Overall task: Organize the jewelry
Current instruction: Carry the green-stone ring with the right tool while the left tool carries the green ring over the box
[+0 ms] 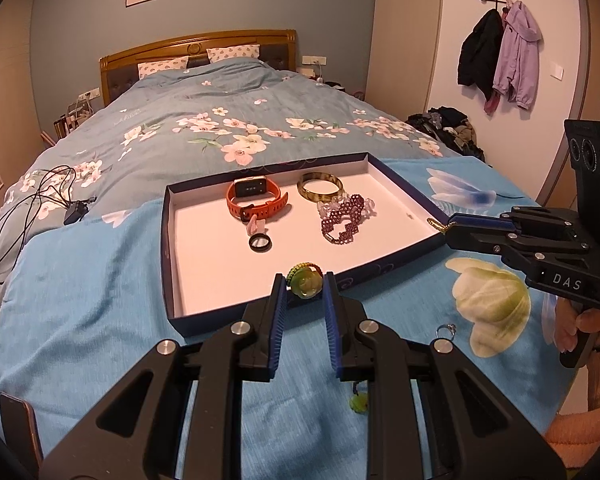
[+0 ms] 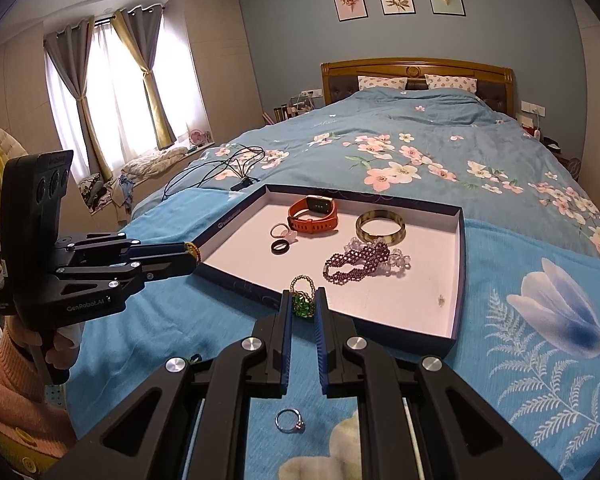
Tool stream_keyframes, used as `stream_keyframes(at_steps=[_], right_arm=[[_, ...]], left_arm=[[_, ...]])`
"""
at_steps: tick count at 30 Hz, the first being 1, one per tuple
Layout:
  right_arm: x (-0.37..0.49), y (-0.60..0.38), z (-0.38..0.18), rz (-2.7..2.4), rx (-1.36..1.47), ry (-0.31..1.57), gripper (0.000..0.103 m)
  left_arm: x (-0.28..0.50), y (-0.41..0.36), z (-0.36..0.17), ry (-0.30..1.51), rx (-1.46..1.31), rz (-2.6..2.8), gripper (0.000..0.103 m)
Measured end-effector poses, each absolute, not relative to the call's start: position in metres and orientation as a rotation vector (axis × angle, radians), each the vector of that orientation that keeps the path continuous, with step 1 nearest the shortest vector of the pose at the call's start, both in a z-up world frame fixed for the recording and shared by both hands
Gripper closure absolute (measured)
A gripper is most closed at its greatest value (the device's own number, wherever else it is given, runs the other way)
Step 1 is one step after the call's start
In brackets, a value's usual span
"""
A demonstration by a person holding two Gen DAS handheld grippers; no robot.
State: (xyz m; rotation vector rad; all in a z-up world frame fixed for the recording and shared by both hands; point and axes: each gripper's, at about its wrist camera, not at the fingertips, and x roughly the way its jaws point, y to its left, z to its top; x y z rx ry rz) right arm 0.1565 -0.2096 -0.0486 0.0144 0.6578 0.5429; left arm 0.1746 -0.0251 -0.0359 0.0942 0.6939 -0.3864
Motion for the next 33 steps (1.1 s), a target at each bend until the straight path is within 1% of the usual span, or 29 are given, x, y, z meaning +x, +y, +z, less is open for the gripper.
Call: stream_keyframes(at_steps=[33], right_arm=[[0.194,-0.206,-0.047,0.532,0.004,0.671,0.094]], left_arm=[[0.208,-0.029,-0.038,0.701,0.088,-0.366,0.084]])
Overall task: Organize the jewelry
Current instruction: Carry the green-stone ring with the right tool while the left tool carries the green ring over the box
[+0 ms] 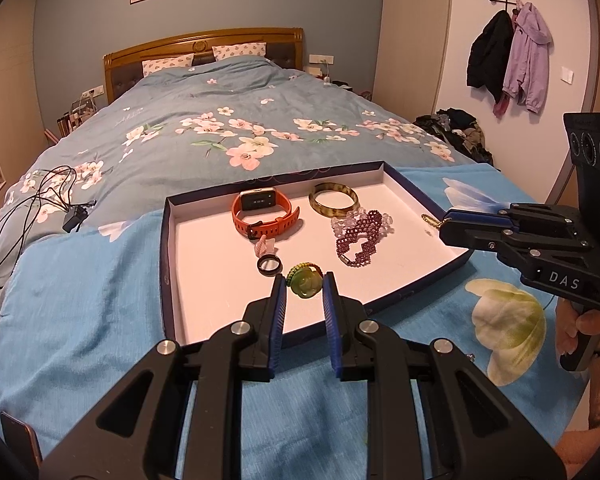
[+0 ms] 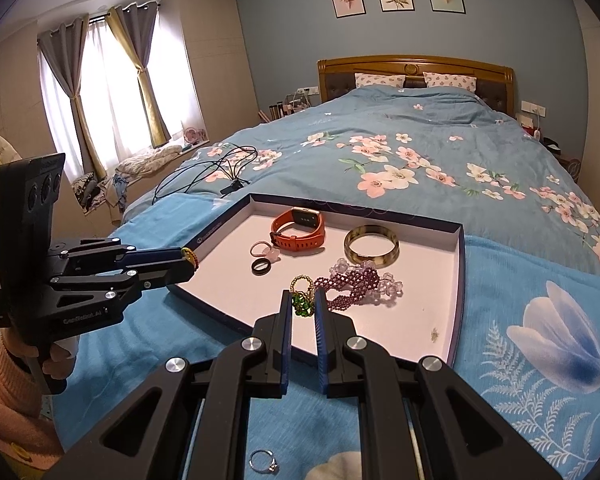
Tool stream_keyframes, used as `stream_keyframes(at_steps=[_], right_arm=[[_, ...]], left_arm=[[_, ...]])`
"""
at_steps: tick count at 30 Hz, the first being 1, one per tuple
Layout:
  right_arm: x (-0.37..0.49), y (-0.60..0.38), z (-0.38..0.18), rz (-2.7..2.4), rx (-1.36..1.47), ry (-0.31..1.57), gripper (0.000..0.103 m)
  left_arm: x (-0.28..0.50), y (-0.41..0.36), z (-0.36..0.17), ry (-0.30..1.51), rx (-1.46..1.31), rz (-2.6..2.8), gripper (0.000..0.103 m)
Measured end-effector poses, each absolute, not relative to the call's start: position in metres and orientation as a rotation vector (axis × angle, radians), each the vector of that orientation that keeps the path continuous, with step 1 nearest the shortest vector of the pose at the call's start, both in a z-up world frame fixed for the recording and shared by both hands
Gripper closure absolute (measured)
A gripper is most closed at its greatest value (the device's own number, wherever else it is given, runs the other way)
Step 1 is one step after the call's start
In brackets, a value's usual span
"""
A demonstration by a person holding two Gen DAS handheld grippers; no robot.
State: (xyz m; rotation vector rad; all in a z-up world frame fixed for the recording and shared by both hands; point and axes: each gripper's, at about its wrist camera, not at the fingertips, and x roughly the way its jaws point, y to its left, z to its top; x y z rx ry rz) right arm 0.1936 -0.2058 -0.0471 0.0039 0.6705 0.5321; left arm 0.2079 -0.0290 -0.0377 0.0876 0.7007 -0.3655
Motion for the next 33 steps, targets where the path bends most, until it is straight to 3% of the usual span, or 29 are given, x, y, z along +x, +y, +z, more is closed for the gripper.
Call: stream_keyframes(at_steps=[33], right_arm=[[0.232,-0.197,-0.064,0.513,-0.013,0.733,0.094]], left_arm=[[0.248,-0.038,-0.057,0.756,0.094,-0.328,0.084]])
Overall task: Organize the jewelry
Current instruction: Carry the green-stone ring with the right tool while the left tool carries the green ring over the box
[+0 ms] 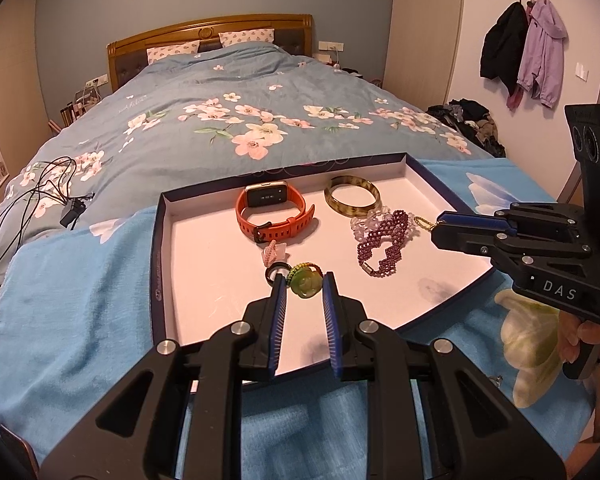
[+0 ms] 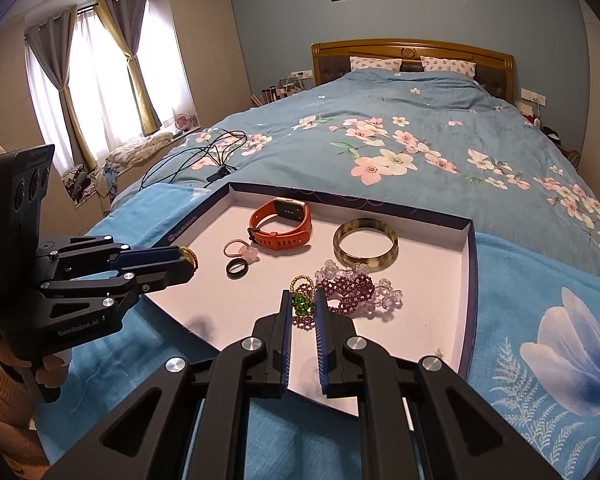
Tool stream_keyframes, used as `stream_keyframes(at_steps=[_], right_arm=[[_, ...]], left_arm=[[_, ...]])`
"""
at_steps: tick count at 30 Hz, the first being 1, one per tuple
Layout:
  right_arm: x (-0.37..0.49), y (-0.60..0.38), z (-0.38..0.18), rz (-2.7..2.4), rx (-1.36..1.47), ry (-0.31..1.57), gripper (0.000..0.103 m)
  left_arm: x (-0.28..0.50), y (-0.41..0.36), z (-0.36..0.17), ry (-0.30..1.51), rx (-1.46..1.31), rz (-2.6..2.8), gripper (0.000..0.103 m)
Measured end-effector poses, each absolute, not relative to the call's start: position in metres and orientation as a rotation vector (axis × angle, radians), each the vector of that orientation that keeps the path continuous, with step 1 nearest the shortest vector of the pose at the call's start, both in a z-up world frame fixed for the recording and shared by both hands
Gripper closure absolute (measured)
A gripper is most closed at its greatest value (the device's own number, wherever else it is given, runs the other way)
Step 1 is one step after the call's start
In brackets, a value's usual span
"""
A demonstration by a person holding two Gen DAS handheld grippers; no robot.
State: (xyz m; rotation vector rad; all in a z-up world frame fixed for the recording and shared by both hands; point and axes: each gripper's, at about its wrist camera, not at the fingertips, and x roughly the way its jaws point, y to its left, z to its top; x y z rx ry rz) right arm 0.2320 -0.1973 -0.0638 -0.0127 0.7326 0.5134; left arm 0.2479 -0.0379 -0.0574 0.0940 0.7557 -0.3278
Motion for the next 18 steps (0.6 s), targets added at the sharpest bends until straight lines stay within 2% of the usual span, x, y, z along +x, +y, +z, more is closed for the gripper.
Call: stream_keyframes(at_steps=[18], right_arm=[[0.249,-0.192,-0.079,0.485,-0.046,0.786,0.094]], left_arm=[[0.267,-0.04,-0.067,0.798,0.088,-0.318,0.084]])
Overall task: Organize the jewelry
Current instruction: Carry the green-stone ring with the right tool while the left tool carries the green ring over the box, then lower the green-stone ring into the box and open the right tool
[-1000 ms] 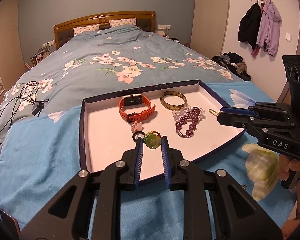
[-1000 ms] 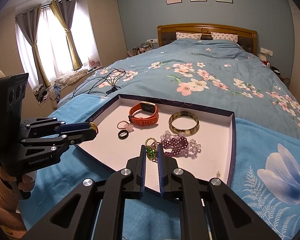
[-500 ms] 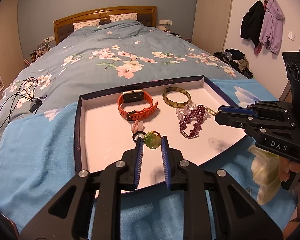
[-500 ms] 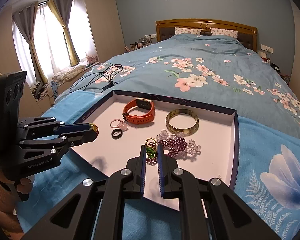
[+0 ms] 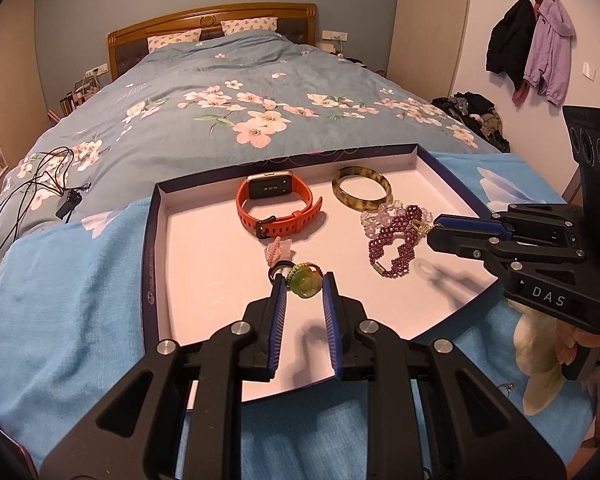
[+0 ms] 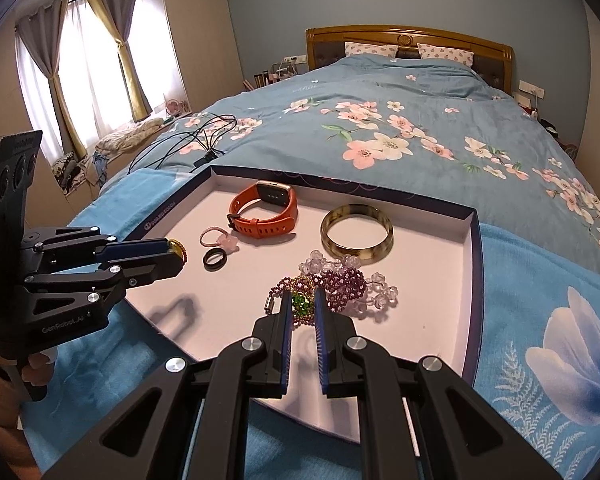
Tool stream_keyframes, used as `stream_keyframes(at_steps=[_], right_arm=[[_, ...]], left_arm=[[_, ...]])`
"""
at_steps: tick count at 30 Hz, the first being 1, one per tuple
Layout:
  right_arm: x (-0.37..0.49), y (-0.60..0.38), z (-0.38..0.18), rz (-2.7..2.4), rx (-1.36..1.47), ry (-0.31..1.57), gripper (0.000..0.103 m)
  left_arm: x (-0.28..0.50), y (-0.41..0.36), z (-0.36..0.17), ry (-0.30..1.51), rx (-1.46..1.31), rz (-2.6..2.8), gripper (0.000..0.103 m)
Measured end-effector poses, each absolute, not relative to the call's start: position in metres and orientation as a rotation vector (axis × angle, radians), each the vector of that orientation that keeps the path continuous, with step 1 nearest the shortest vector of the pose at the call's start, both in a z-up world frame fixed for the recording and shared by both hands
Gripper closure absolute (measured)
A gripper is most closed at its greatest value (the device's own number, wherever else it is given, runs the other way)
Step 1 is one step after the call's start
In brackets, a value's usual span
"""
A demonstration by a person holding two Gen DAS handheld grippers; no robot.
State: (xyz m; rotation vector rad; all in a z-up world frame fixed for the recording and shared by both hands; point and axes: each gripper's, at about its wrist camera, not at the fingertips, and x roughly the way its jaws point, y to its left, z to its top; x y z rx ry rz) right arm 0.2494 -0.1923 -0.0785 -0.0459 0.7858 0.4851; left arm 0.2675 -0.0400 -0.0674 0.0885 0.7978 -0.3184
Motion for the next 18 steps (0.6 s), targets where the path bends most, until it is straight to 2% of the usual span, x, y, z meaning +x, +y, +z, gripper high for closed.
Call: stream_keyframes(at_steps=[18], right_arm=[[0.27,-0.184,-0.091,0.452,-0.084,0.833,0.094]], left_arm=[[0.287,-0.053,-0.078,0.834,0.131,-0.301,0.084]])
